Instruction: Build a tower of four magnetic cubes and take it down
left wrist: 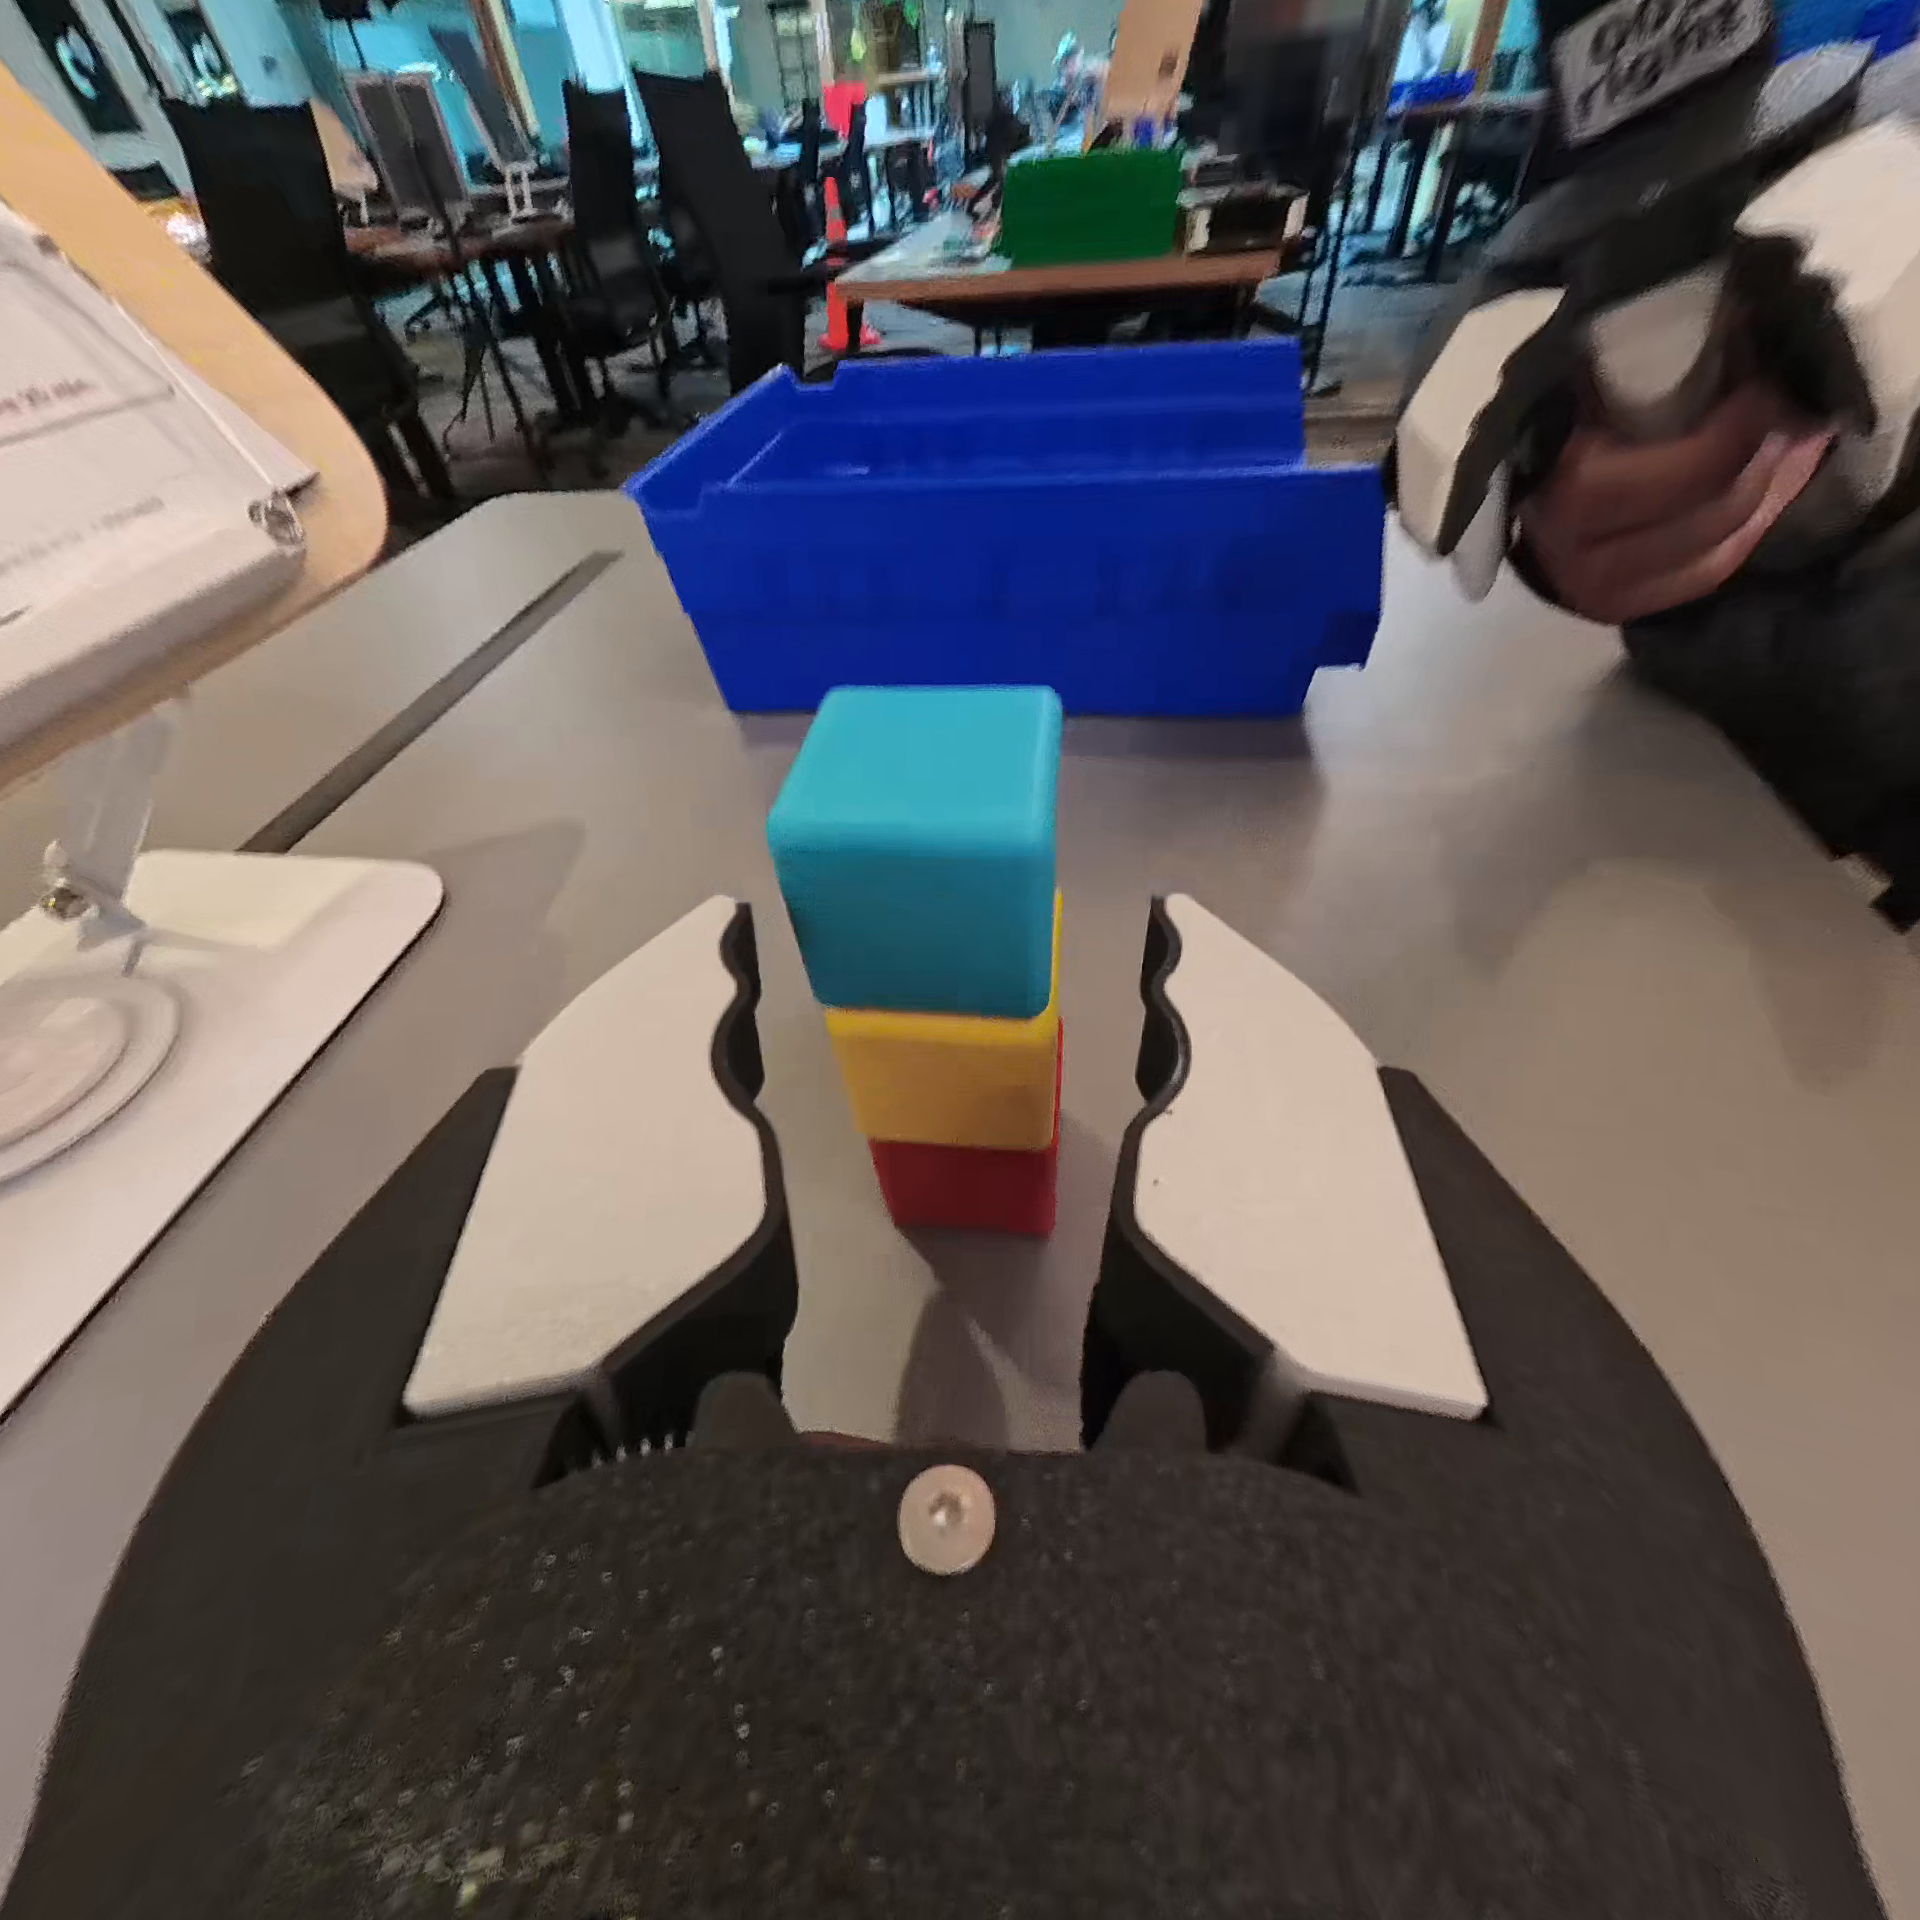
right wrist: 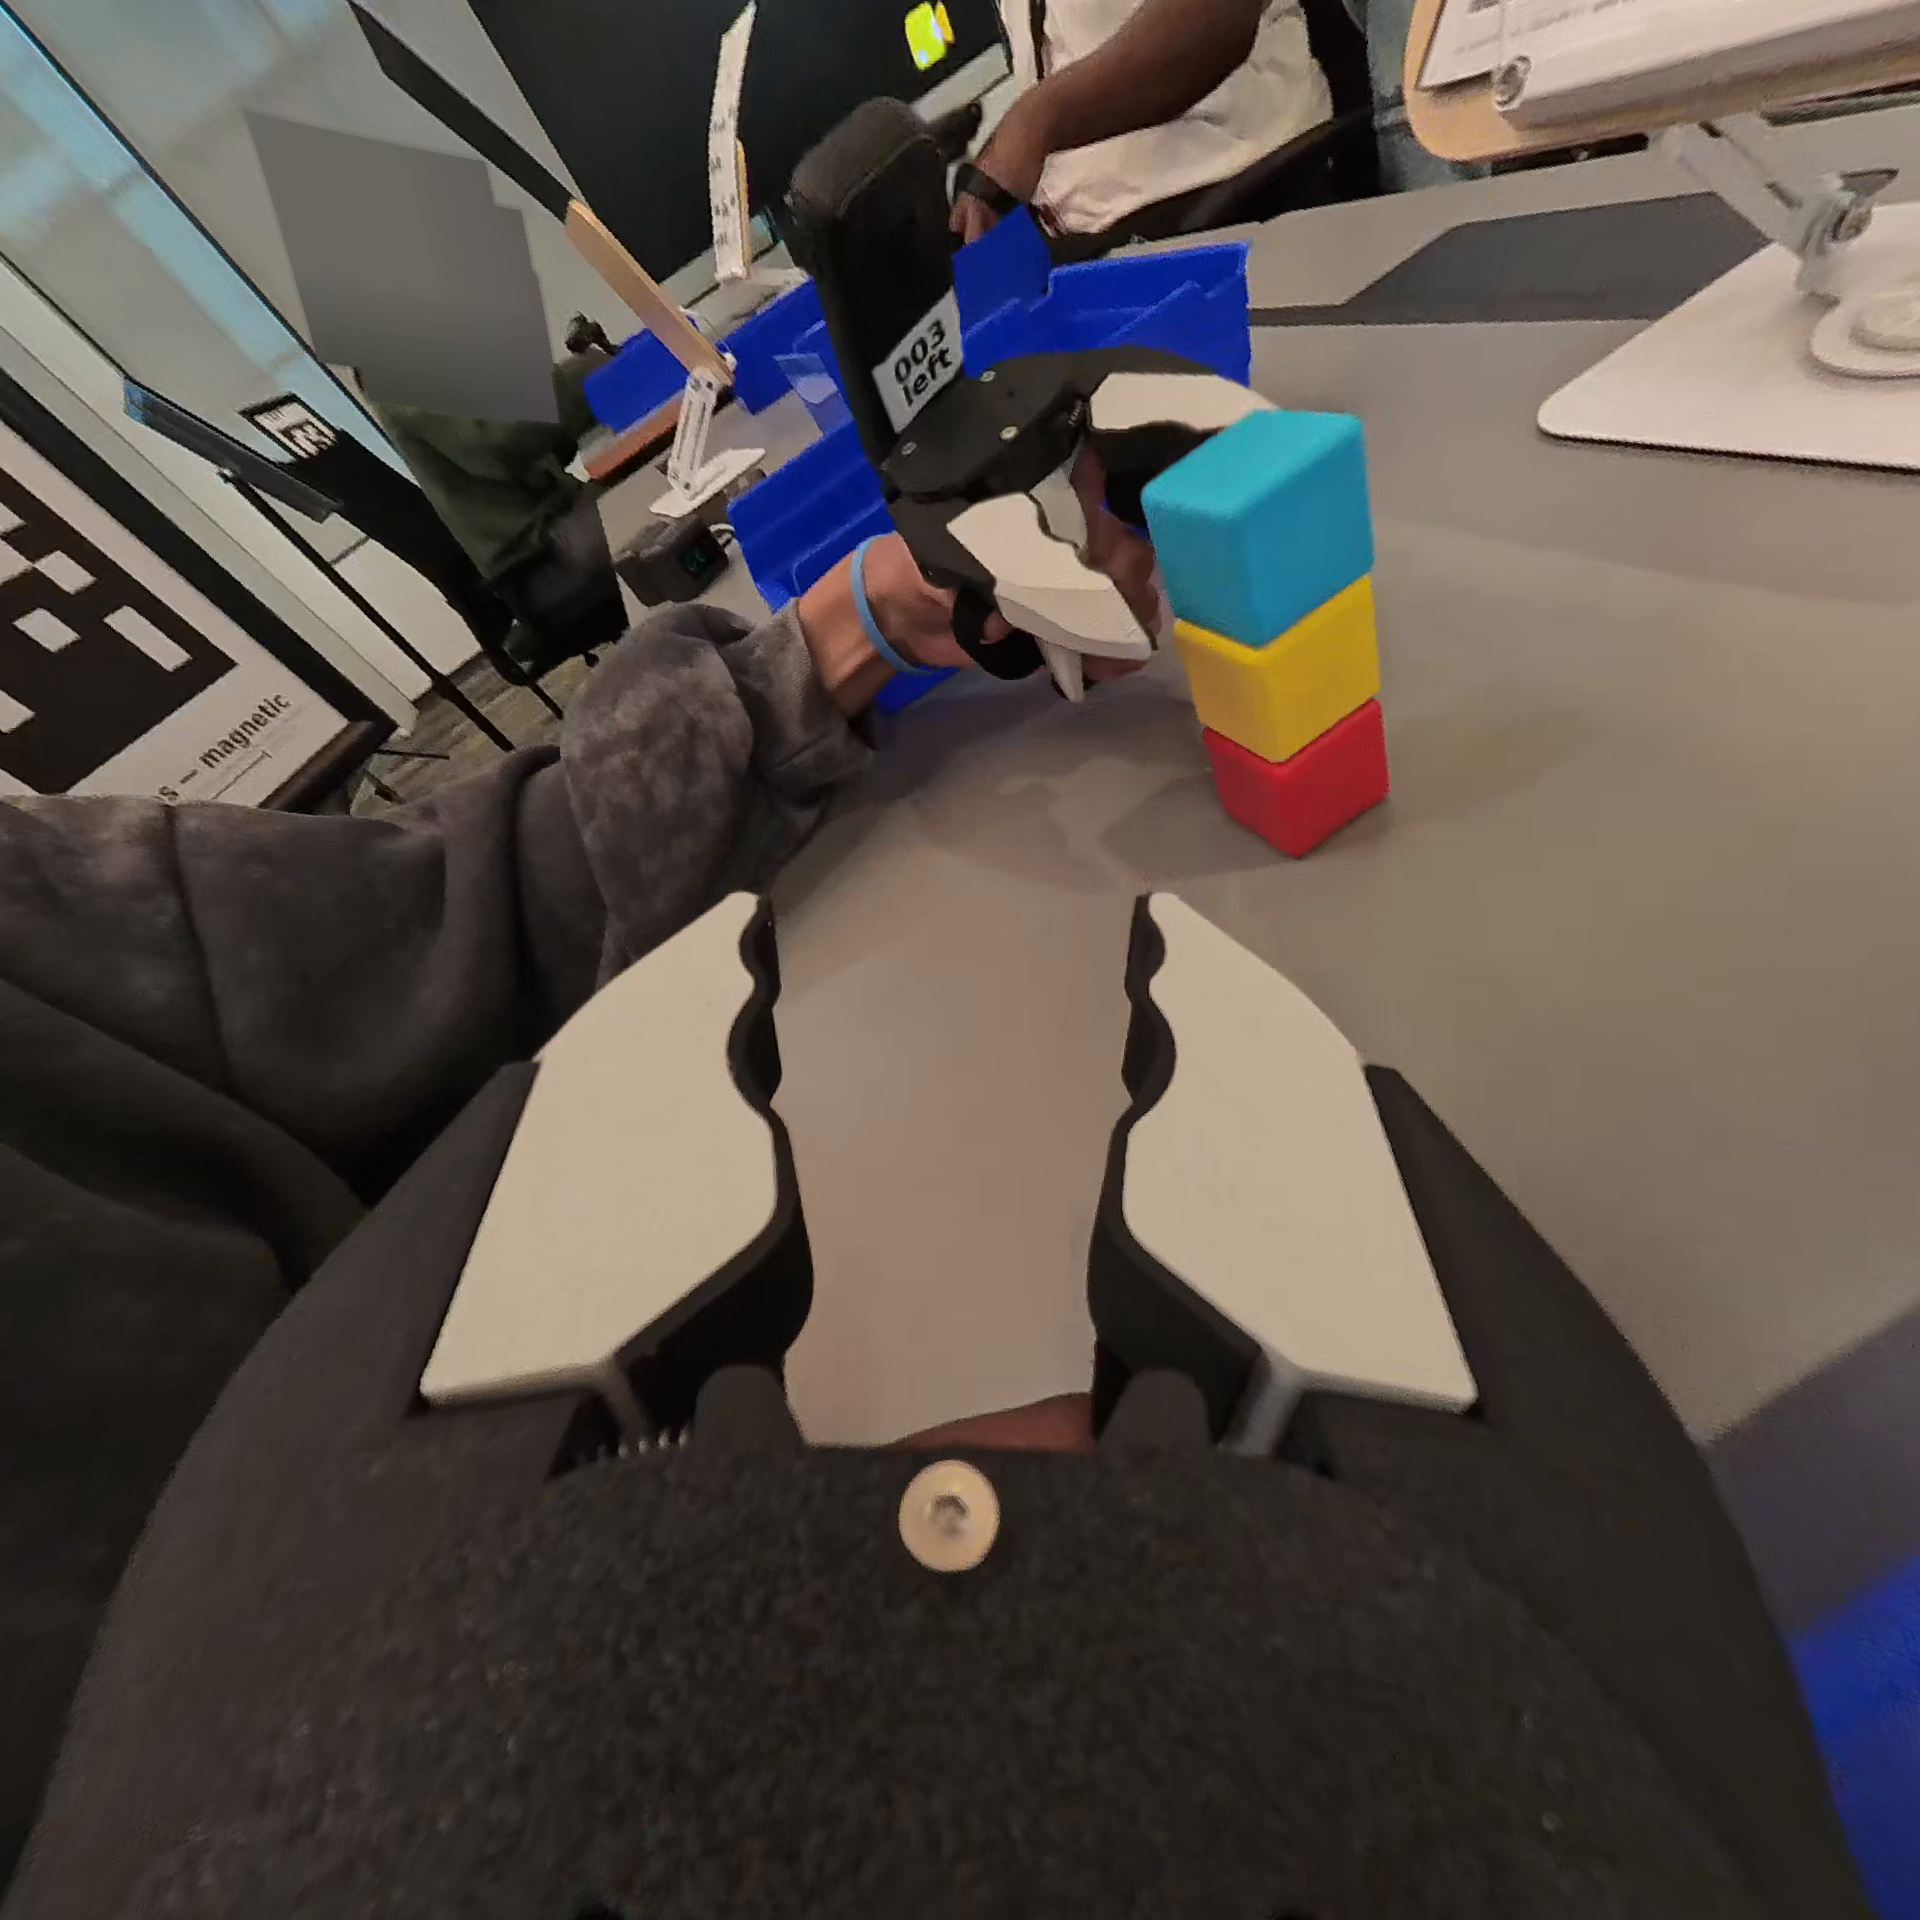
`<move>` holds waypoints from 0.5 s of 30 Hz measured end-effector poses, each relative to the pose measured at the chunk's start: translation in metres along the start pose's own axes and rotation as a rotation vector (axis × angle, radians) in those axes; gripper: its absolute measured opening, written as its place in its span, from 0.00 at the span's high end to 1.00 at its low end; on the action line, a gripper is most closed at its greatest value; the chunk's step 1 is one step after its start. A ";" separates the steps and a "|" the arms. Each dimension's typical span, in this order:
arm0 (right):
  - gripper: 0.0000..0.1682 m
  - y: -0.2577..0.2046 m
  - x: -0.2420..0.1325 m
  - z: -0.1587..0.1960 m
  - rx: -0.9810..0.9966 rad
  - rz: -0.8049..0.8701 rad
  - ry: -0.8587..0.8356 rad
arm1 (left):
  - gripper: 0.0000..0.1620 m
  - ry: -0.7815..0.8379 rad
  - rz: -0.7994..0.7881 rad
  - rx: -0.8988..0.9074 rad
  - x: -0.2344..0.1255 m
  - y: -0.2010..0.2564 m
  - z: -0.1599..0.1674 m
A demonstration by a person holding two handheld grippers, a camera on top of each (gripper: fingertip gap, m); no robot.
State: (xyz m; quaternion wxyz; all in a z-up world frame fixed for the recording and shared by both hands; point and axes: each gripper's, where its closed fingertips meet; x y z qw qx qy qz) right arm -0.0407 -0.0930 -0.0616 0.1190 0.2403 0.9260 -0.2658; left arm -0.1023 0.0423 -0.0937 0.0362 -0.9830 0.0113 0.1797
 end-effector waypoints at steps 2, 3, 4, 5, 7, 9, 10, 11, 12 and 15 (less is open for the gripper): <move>0.62 -0.002 -0.009 -0.002 -0.016 0.014 0.023 | 0.57 -0.034 -0.013 -0.014 0.003 -0.002 0.011; 0.62 -0.005 -0.013 -0.004 -0.019 0.000 0.035 | 0.57 -0.064 -0.010 -0.026 0.006 -0.002 0.018; 0.62 -0.008 -0.016 -0.005 -0.022 -0.008 0.039 | 0.56 -0.105 -0.008 -0.036 0.008 -0.004 0.026; 0.62 -0.009 -0.018 -0.005 -0.030 -0.004 0.038 | 0.54 -0.134 -0.006 -0.050 0.010 -0.006 0.030; 0.62 -0.011 -0.019 -0.004 -0.043 0.000 0.030 | 0.55 -0.143 0.009 -0.072 0.011 -0.007 0.031; 0.62 -0.013 -0.019 -0.005 -0.047 -0.005 0.029 | 0.55 -0.151 0.018 -0.085 0.012 -0.007 0.032; 0.62 -0.014 -0.018 -0.005 -0.048 -0.008 0.028 | 0.55 -0.163 0.023 -0.089 0.013 -0.007 0.033; 0.62 -0.014 -0.017 -0.005 -0.048 -0.012 0.026 | 0.55 -0.180 0.024 -0.090 0.015 -0.007 0.036; 0.62 -0.014 -0.016 -0.005 -0.049 -0.013 0.022 | 0.55 -0.203 0.026 -0.089 0.018 -0.006 0.038; 0.62 -0.013 -0.010 -0.002 -0.048 -0.012 0.005 | 0.58 -0.284 0.029 -0.091 0.026 -0.006 0.049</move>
Point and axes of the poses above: each gripper's, where its closed fingertips meet, x out along the fingers, z out of its underside, y = z × x across the jaws, and after that the axes turned 8 degrees about -y, right-handed
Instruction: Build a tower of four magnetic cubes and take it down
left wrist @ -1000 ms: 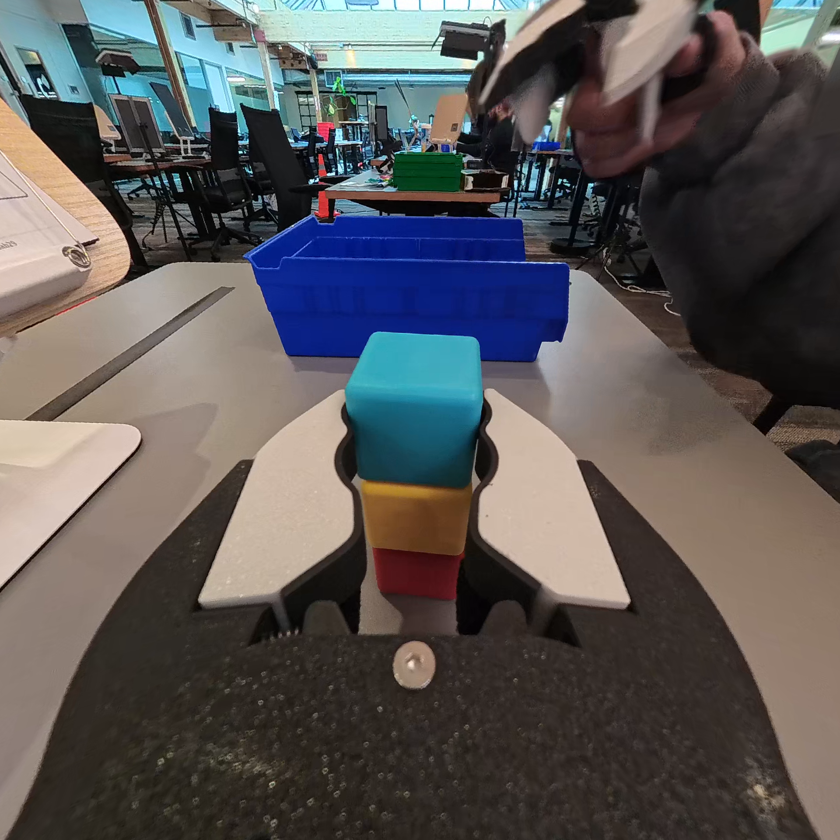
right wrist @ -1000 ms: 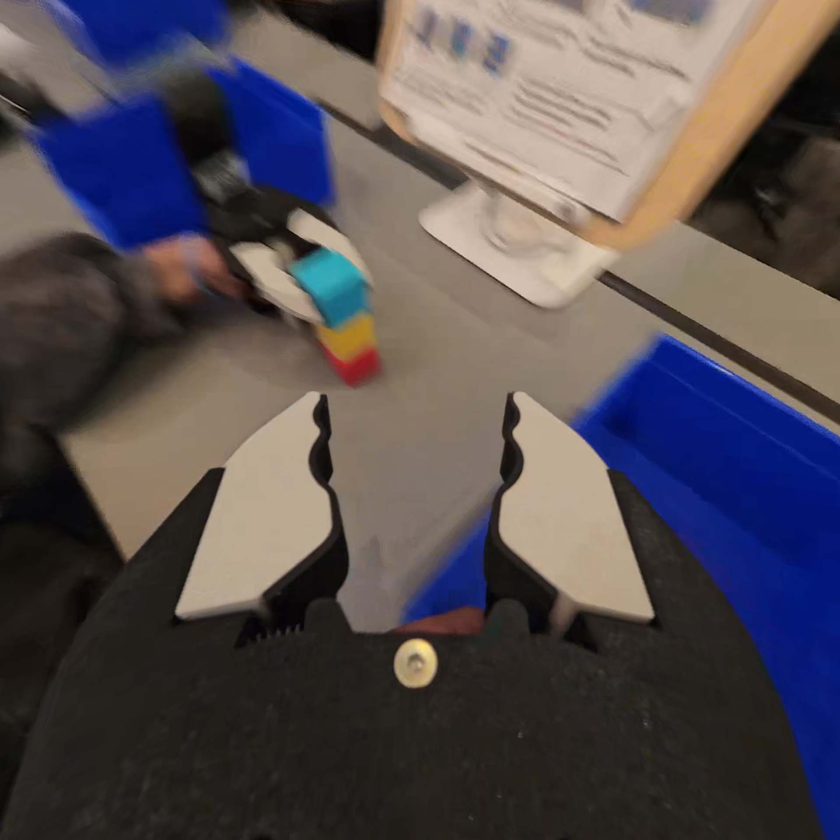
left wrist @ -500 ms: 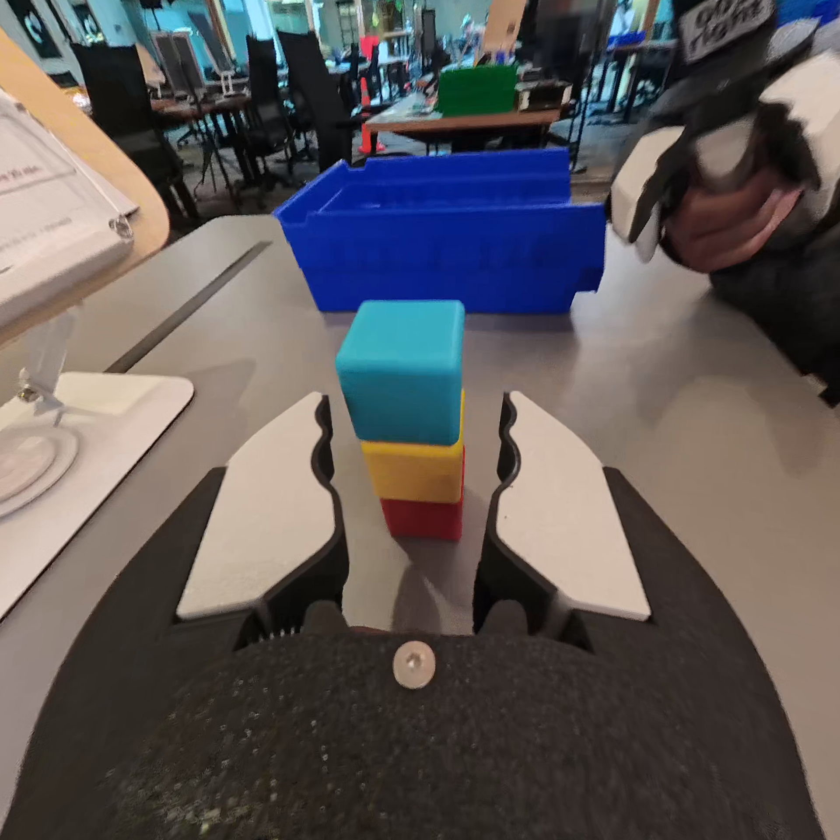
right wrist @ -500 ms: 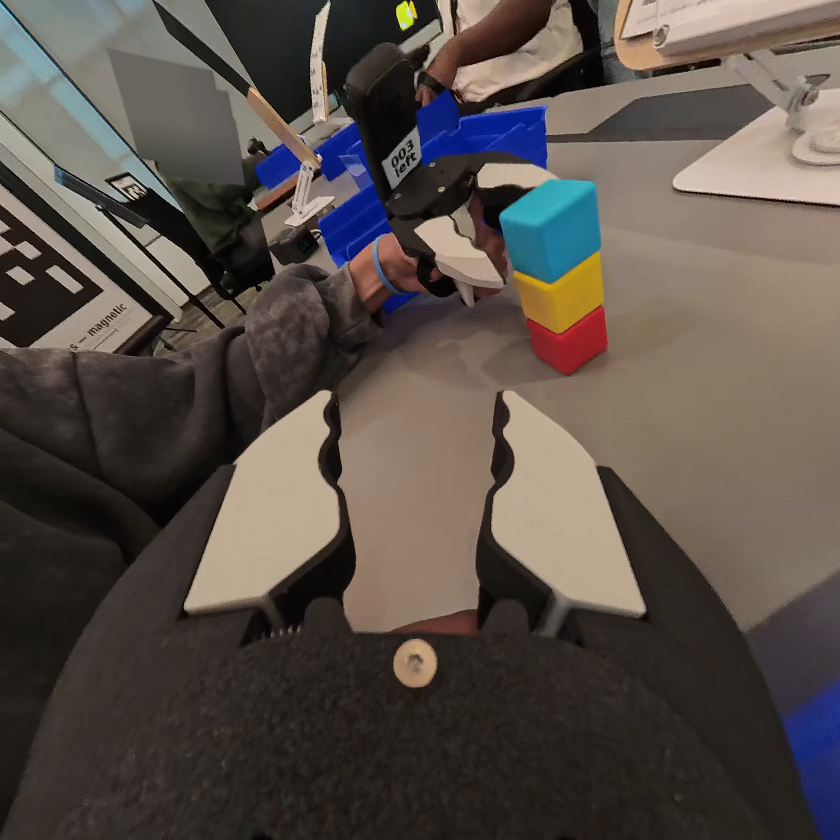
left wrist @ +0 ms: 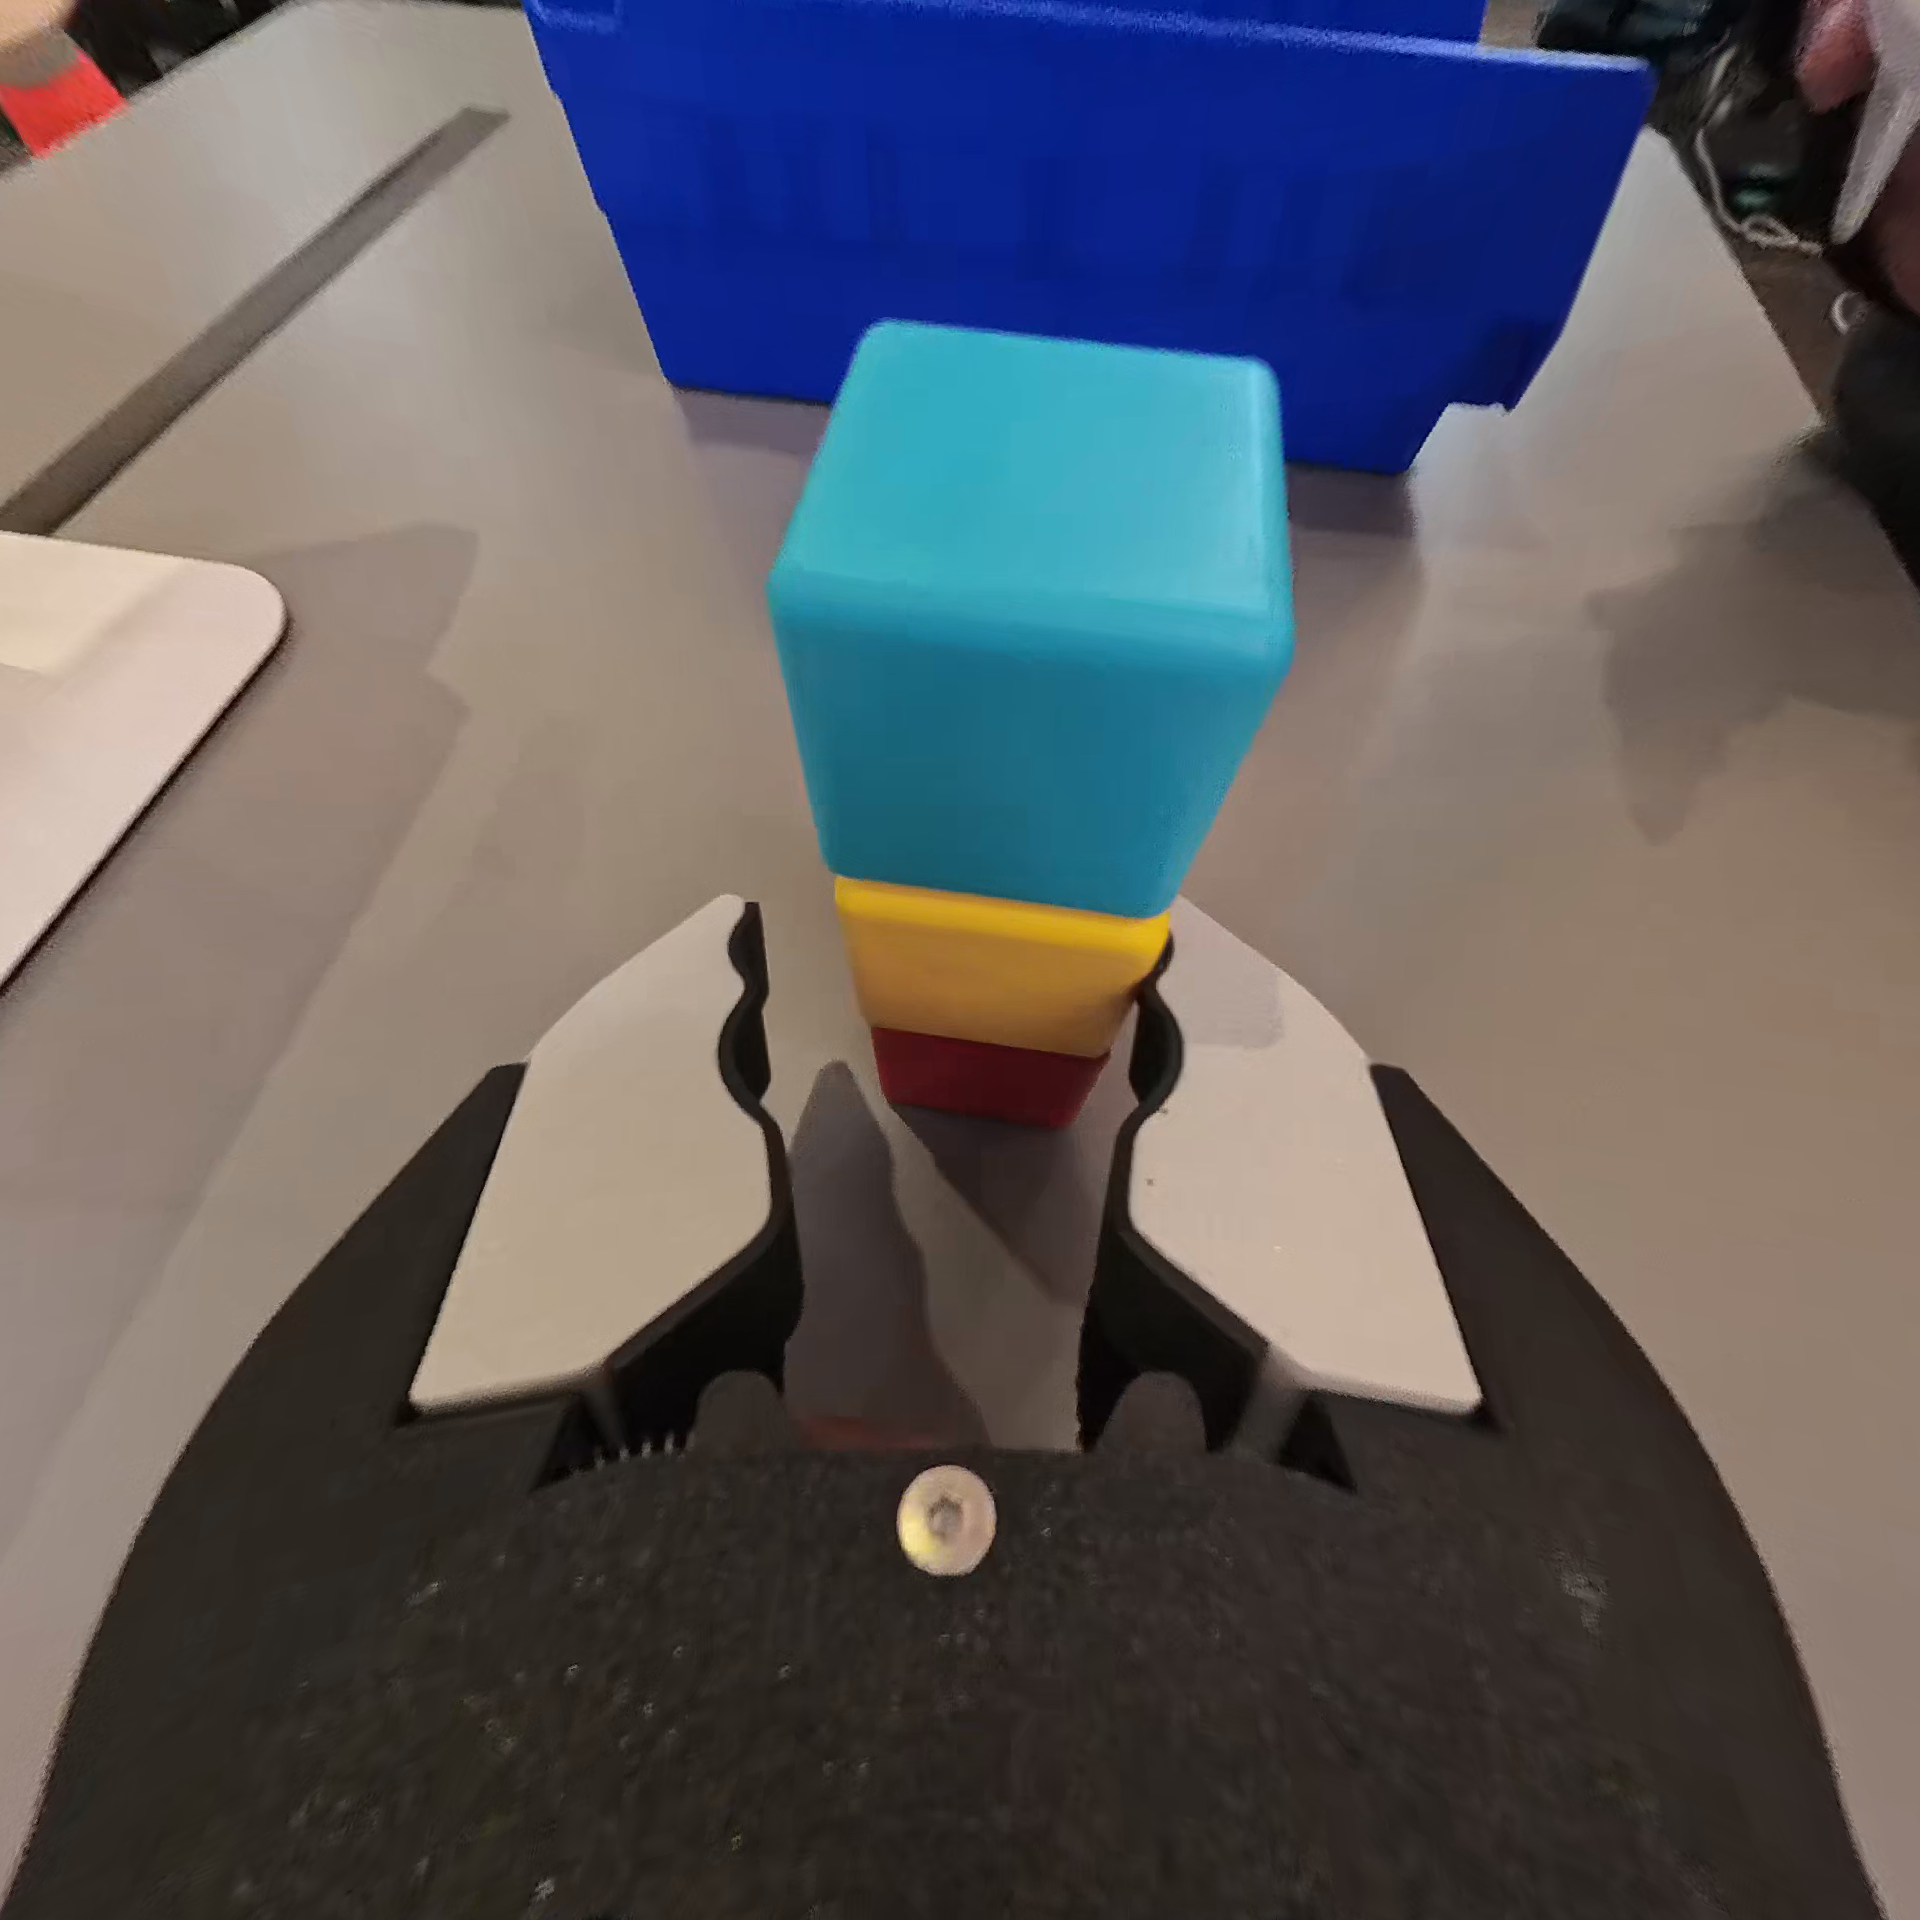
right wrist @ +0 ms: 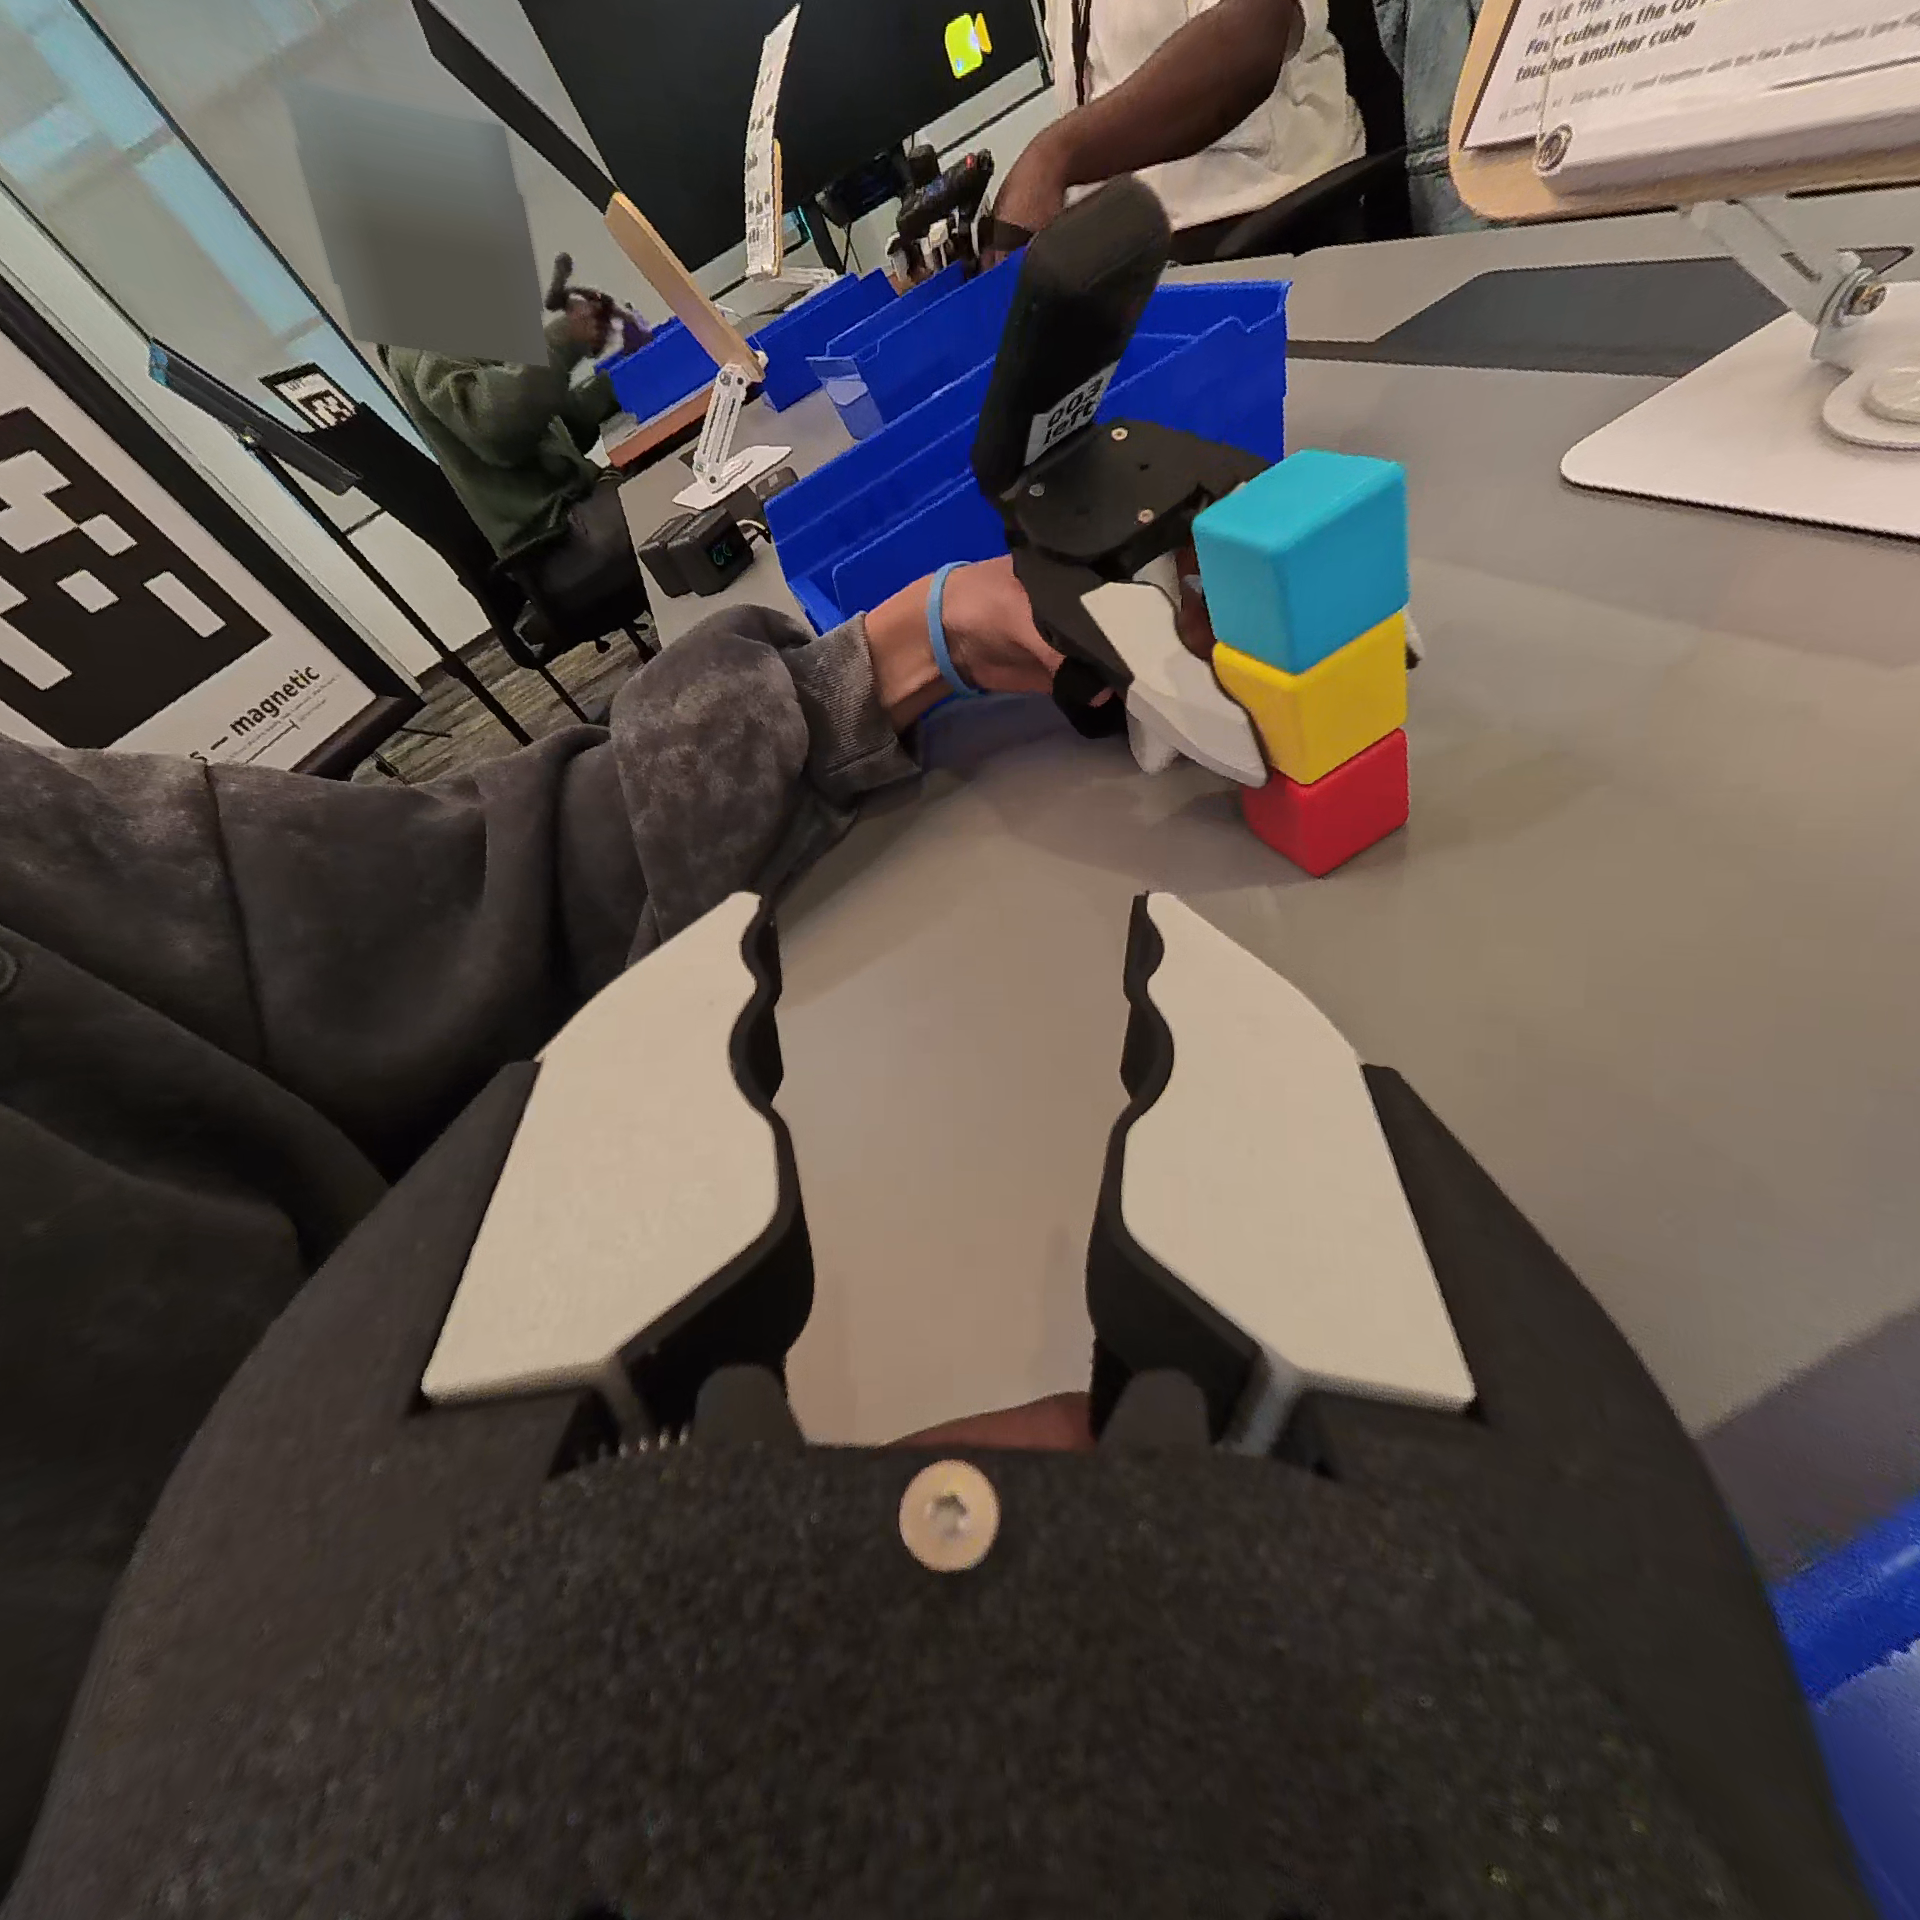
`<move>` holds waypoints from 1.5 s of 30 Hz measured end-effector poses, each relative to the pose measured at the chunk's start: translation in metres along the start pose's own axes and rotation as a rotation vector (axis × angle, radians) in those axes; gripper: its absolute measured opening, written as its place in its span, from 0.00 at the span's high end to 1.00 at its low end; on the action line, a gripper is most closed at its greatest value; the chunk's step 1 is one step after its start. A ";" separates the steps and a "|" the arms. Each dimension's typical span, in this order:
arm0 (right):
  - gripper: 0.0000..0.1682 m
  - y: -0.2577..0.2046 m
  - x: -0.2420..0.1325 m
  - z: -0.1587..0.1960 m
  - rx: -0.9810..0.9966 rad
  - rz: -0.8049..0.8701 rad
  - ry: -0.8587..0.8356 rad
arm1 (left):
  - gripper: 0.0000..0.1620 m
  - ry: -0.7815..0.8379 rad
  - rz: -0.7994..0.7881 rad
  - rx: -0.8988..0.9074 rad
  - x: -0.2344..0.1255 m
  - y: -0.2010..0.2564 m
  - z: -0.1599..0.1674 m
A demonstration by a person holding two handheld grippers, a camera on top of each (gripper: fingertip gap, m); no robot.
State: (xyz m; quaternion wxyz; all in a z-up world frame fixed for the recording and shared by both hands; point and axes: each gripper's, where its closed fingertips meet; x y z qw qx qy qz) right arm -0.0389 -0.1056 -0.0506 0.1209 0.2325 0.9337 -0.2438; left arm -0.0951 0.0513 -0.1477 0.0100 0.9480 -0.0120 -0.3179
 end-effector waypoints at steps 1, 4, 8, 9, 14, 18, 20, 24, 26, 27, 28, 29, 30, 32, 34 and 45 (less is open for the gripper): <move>0.62 0.001 0.002 0.001 0.002 0.005 -0.006 | 0.61 -0.013 0.010 -0.002 0.002 0.001 0.001; 0.62 0.004 0.009 0.006 0.009 0.005 -0.026 | 0.69 0.031 0.018 -0.009 -0.002 0.000 -0.005; 0.63 0.007 0.019 0.011 0.025 0.003 -0.041 | 0.69 0.050 0.051 0.000 -0.004 0.004 -0.006; 0.63 0.009 0.021 0.011 0.027 0.006 -0.040 | 0.69 0.049 0.053 0.006 -0.004 0.005 -0.006; 0.64 0.028 0.039 -0.005 0.026 0.081 0.027 | 0.69 0.031 0.062 0.042 -0.002 0.010 -0.004; 0.61 0.052 0.054 -0.036 -0.050 0.180 0.184 | 0.69 0.027 0.064 0.052 -0.002 0.011 -0.004; 0.61 0.067 0.066 -0.046 -0.138 0.245 0.211 | 0.69 0.027 0.067 0.056 -0.002 0.012 -0.004; 0.60 0.089 0.098 -0.051 -0.284 0.259 0.155 | 0.69 0.026 0.075 0.065 -0.002 0.014 -0.004; 0.56 0.101 0.111 -0.050 -0.278 0.209 0.145 | 0.69 0.026 0.077 0.069 -0.002 0.015 -0.003; 0.57 0.103 0.115 -0.051 -0.255 0.155 0.163 | 0.69 0.025 0.079 0.071 -0.002 0.015 -0.003; 0.58 0.104 0.118 -0.052 -0.232 0.100 0.182 | 0.69 0.025 0.080 0.072 -0.002 0.015 -0.003; 0.58 0.103 0.122 -0.051 -0.214 0.039 0.184 | 0.69 0.025 0.081 0.071 -0.002 0.015 -0.003; 0.58 0.102 0.124 -0.052 -0.196 -0.010 0.178 | 0.69 0.025 0.081 0.070 -0.002 0.016 -0.003; 0.61 0.096 0.125 -0.058 -0.224 -0.068 0.201 | 0.69 0.025 0.082 0.069 -0.002 0.016 -0.003; 0.64 0.096 0.132 -0.056 -0.244 -0.077 0.167 | 0.69 0.025 0.084 0.068 -0.002 0.016 -0.003; 0.70 0.086 0.134 -0.063 -0.306 -0.114 0.182 | 0.69 0.022 0.090 0.093 -0.001 0.019 -0.003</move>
Point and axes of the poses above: each gripper's, where its closed fingertips meet, x out along the fingers, z out of its underside, y = z × x across the jaws, and after that the axes turned 8 degrees about -y, right-handed
